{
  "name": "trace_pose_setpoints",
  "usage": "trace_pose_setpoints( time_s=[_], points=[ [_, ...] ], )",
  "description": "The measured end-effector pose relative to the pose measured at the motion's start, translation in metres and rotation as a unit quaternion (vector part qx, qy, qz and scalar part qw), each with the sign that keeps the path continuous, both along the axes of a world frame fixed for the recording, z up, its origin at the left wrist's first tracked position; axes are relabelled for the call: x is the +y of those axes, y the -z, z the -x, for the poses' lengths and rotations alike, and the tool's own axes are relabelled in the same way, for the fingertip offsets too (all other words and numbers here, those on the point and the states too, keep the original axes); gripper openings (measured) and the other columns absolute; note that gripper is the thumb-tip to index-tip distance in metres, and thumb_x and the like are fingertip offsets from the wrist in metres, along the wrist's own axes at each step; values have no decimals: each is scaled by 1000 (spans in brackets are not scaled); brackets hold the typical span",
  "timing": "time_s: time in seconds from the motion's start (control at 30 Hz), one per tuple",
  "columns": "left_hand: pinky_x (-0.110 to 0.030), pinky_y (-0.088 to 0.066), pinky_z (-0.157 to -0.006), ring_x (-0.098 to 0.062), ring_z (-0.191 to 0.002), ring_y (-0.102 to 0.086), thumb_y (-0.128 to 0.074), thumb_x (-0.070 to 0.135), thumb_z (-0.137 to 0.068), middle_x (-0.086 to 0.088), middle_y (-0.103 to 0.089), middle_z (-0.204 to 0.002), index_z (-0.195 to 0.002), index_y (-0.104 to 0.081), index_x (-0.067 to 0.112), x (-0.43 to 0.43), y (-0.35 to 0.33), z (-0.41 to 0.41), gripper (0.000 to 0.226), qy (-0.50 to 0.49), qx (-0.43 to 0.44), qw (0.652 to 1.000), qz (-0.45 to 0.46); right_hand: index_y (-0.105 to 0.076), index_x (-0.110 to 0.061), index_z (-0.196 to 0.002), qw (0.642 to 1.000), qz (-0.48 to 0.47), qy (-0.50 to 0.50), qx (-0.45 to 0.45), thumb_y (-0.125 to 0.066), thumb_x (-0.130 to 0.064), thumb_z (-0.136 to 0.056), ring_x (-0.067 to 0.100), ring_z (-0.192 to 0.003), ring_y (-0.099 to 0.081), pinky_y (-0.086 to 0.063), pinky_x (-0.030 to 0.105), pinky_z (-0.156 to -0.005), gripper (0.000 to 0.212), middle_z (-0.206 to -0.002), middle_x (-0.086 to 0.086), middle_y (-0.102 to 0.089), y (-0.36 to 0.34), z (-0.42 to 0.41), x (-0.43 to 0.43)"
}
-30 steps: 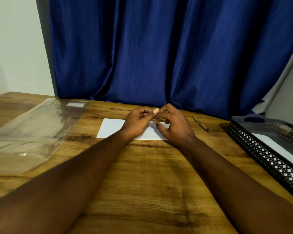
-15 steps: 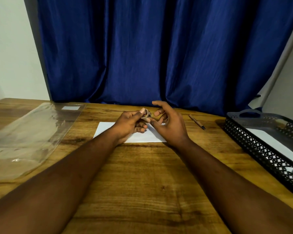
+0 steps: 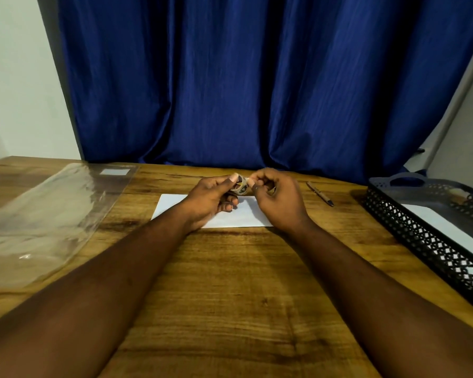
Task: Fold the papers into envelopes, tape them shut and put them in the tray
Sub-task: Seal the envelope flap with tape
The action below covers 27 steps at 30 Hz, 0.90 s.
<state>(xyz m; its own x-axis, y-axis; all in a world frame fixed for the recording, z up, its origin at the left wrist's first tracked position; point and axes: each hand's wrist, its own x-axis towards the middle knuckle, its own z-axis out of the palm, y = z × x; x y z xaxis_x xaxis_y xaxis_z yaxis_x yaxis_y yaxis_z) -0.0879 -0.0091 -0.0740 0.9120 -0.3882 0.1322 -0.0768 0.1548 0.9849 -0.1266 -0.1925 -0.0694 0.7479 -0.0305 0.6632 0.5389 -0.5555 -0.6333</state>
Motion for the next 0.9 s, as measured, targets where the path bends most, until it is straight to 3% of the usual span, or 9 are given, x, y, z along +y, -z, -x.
trace_pose_setpoints(
  time_s=[0.2,0.33,0.4,0.5,0.6,0.67,0.77,0.9],
  points=[
    [-25,-48,-65,-19,-79,-60,-56,31,-106,-8,-77,-100,-122,-72,13,-6,3,-1,29,5,-43,997,-59,-69,-12,-104,993,-102,27,43,-58,-4,-103,10,-86,-64,-51,17,-75,14,-96,0,-70,-4,-1,-4],
    [-23,-49,-66,-15,-79,-61,-57,29,-105,-9,-74,-107,-130,-70,14,-6,3,1,31,7,-68,994,-80,-68,-22,-102,964,-245,36,100,-57,-13,-105,17,-78,-63,-56,38,-78,15,-89,0,-67,-6,-10,-11],
    [-24,-49,-68,-16,-81,-62,-57,27,-106,-9,-73,-110,-135,-67,13,-4,2,1,34,10,-60,996,-64,-67,-23,-99,941,-307,-4,142,-55,-12,-106,15,-70,-60,-52,33,-69,17,-85,1,-63,-10,-9,-13],
    [-27,-48,-71,-21,-88,-61,-56,28,-106,-10,-68,-109,-132,-68,9,-1,1,1,34,22,-40,999,-27,-71,-21,-105,934,-294,-65,193,-57,-13,-106,13,-73,-62,-43,24,-61,16,-97,0,-70,-15,-4,-16],
    [-28,-50,-73,-18,-86,-61,-57,31,-105,-8,-69,-106,-126,-68,0,0,0,1,40,21,-18,1000,-8,-72,-26,-125,933,-259,-107,227,-63,-17,-103,15,-83,-68,-48,23,-63,26,-115,2,-77,-14,-1,-21],
    [-29,-51,-74,-18,-87,-62,-58,33,-104,-9,-73,-107,-124,-72,5,0,0,1,37,20,-11,1000,-7,-71,-24,-131,941,-220,-122,227,-69,-16,-101,8,-82,-69,-50,20,-64,32,-114,4,-78,-13,1,-22],
    [-29,-49,-73,-13,-79,-63,-57,32,-105,-5,-75,-100,-121,-73,6,0,-1,1,34,29,-9,999,-12,-78,-12,-119,955,-175,-119,209,-70,-14,-100,-1,-73,-67,-50,16,-62,21,-100,-2,-80,-11,3,-17],
    [-25,-46,-69,-8,-72,-62,-55,28,-106,-3,-75,-93,-115,-73,6,-4,-2,6,30,37,-17,999,-22,-78,-12,-108,949,-205,-106,215,-67,-11,-102,-4,-68,-67,-49,14,-59,13,-95,-2,-80,-10,4,-16]
  ],
)
